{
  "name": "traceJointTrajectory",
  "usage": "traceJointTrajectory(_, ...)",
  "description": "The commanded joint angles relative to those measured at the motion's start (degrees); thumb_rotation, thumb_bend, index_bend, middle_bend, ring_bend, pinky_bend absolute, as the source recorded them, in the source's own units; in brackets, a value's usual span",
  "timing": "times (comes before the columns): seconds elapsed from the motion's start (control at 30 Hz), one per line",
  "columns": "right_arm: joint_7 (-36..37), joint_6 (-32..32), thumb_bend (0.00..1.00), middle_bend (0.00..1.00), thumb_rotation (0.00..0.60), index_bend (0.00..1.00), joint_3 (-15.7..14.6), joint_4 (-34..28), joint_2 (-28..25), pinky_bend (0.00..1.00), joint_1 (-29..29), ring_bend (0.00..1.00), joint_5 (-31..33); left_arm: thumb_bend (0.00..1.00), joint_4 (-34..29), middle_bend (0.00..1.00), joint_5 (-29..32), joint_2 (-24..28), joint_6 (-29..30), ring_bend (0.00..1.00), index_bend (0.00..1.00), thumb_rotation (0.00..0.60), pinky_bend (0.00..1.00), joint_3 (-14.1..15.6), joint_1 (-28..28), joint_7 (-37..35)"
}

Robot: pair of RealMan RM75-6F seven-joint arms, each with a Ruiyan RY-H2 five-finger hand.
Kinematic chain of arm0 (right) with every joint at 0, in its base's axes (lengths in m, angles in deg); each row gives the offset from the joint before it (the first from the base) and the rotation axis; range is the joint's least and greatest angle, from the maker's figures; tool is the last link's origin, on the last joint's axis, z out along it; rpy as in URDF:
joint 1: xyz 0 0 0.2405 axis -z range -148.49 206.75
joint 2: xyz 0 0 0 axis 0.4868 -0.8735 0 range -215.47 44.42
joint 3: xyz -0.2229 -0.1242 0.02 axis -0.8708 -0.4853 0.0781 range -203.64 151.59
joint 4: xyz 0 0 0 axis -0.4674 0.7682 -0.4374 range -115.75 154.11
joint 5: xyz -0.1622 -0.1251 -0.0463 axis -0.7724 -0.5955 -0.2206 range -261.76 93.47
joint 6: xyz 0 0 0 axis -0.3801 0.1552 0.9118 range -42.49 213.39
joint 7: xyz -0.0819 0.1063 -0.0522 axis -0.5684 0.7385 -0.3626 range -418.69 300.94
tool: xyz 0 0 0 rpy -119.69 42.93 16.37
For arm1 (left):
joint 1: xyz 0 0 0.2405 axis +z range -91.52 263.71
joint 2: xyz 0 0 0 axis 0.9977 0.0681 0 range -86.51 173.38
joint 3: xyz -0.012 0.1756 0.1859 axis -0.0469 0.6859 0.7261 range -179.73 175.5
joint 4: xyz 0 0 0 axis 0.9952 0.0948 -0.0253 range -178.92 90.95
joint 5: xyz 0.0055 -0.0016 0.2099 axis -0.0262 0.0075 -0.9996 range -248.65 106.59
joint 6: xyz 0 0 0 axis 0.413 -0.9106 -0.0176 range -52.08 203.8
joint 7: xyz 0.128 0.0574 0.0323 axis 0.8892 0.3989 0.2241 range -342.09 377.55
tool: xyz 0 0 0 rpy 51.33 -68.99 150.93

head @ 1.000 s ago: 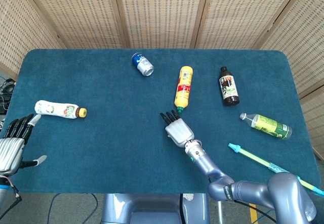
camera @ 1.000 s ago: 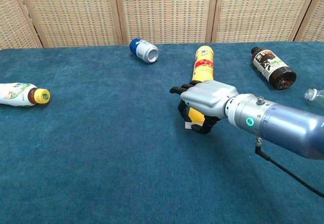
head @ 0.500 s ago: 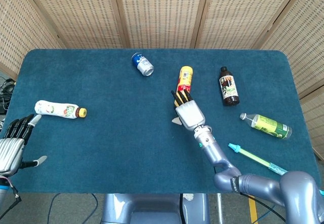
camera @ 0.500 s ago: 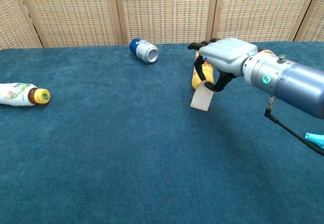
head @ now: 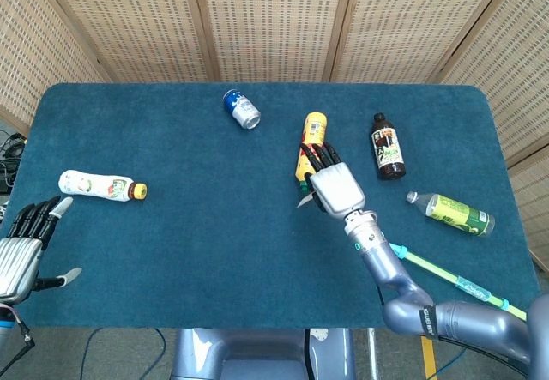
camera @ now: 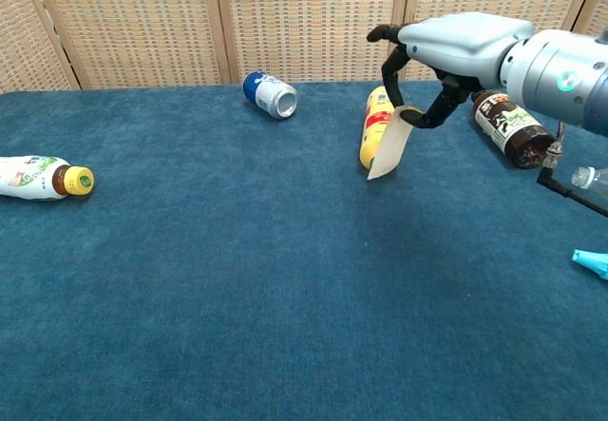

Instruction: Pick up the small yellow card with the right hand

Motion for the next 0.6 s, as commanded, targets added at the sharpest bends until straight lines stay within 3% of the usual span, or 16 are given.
traceJointTrajectory(0.03,16.0,9.2,0.58,0.02,0.6,0.75,4.4,-13.7,-6.4,0.0,1.4,0.0,8.7,0.0,-0.3,0.0,-1.3,0.4,0.8,0.0,0.0,0.6,0.0,0.5,0.5,-0.5)
traceJointTrajectory(0.27,26.4,17.5,0.57,0.05,0.6,0.76,4.3,-19.5,-8.5,0.0,0.5,0.0,11.5,0.0,-0.3,0.0,-2.4,0.9,1.6,0.0,0.0,0.6,0.0,0.9,0.9,-1.4)
traceJointTrajectory(0.6,28.2,18.8,0.57,0.05,0.6,0.76,-0.2,-19.5,-4.8,0.0,-2.4,0.0,11.8,0.0,-0.2,0.0,-3.1,0.9,1.7,0.0,0.0,0.6,0.0,1.1,1.0,-1.6)
